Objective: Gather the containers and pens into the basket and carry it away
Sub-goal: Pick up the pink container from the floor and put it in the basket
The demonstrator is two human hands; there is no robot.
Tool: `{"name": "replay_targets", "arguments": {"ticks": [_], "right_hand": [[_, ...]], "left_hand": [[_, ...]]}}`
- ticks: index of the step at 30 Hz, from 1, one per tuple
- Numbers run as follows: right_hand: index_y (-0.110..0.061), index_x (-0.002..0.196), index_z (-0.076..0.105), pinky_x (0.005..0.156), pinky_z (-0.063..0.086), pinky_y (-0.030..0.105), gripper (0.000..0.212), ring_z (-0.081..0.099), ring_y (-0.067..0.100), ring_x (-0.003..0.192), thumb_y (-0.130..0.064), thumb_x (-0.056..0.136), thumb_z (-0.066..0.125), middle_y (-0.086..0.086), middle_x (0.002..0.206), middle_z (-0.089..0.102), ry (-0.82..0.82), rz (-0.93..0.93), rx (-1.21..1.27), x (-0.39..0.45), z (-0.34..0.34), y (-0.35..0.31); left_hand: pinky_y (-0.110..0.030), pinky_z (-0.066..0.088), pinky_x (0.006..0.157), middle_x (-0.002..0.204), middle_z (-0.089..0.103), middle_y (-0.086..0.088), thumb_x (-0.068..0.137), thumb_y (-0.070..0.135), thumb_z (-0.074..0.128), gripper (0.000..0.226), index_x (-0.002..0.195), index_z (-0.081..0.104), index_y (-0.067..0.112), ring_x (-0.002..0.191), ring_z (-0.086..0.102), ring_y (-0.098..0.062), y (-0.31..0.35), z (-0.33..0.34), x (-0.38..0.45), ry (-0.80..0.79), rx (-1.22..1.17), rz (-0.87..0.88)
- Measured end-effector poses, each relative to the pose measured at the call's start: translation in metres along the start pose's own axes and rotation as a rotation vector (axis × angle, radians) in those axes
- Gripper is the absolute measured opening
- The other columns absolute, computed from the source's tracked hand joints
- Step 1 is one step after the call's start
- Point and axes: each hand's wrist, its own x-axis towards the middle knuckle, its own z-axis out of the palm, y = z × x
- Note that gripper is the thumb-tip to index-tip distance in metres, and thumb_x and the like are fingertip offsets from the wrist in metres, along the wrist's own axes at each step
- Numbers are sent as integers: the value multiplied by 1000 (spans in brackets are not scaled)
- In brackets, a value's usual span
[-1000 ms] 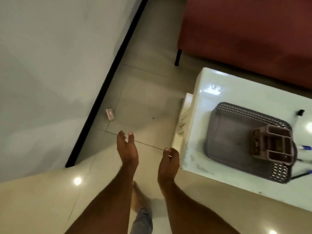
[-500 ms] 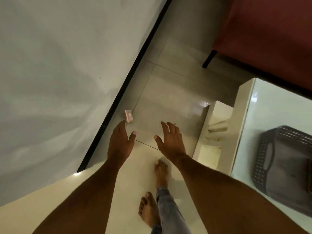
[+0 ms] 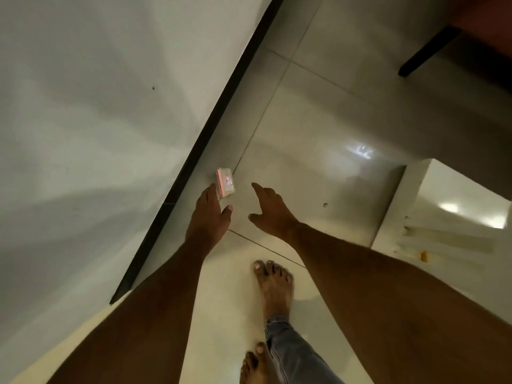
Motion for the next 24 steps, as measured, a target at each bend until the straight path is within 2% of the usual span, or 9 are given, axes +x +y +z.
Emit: {"name": "replay_targets", "arguments": {"ticks": [8,11,14,16,17,19,20,22,24], "right_hand": [[-21,160,26,106,51,49,90,53,37,132,-4,84,70,18,141,51,20,24,177,115,21,-9],[-21,164,19,110,44,38,90,44,33,140,9,90,61,20,151,42,-14,45,289,129,21,-14],[-21,164,21,113,43,37,87,35,36,150,18,92,50,20,162,34,-50,37,409,139,29,-15],[-22,163,25,116,44,47,84,33,37,151,19,93,49,18,165,30,-48,42,502,143,34,-16],[-22,162,28,115,46,51,81,36,37,150,17,94,49,17,165,31,-39,49,549,145,37,-17],[-23,158,32,106,53,55,74,45,39,141,10,96,55,19,158,39,-8,61,637,146,40,-17],[-22,156,33,101,56,55,72,51,39,136,6,95,59,20,152,44,10,72,671,146,40,-16],[-19,151,34,92,61,50,69,57,38,127,3,92,64,22,144,50,29,100,750,139,38,-12],[-16,144,37,73,62,37,65,60,35,119,7,90,64,21,137,52,60,117,833,128,30,-8]], "left_hand": [[-40,34,116,158,38,-17,101,17,59,65,157,28,8,147,37,-32,-16,25,75,36,-203,-142],[-37,34,115,157,42,-15,103,13,54,57,156,33,9,144,41,-30,-23,37,90,19,-301,-166],[-42,39,117,151,49,-15,101,6,55,55,153,39,8,139,48,-30,-27,48,98,-2,-372,-151],[-39,49,109,140,58,-15,101,4,55,49,149,45,5,127,58,-26,-26,54,101,3,-441,-141],[-30,55,100,129,63,-12,101,3,54,44,144,49,4,116,63,-20,-23,56,101,7,-484,-134],[-15,57,81,107,66,-3,102,2,51,29,131,57,1,99,67,-9,-22,64,105,21,-548,-135],[-14,56,75,101,66,-5,103,4,49,23,122,60,-2,95,68,-9,-22,67,106,20,-572,-147],[-17,56,71,100,64,-21,102,12,49,24,112,60,-7,95,69,-21,-22,75,106,26,-536,-141],[-19,55,68,109,59,-29,102,17,50,27,111,60,-6,98,65,-36,-18,82,101,18,-546,-149]]}}
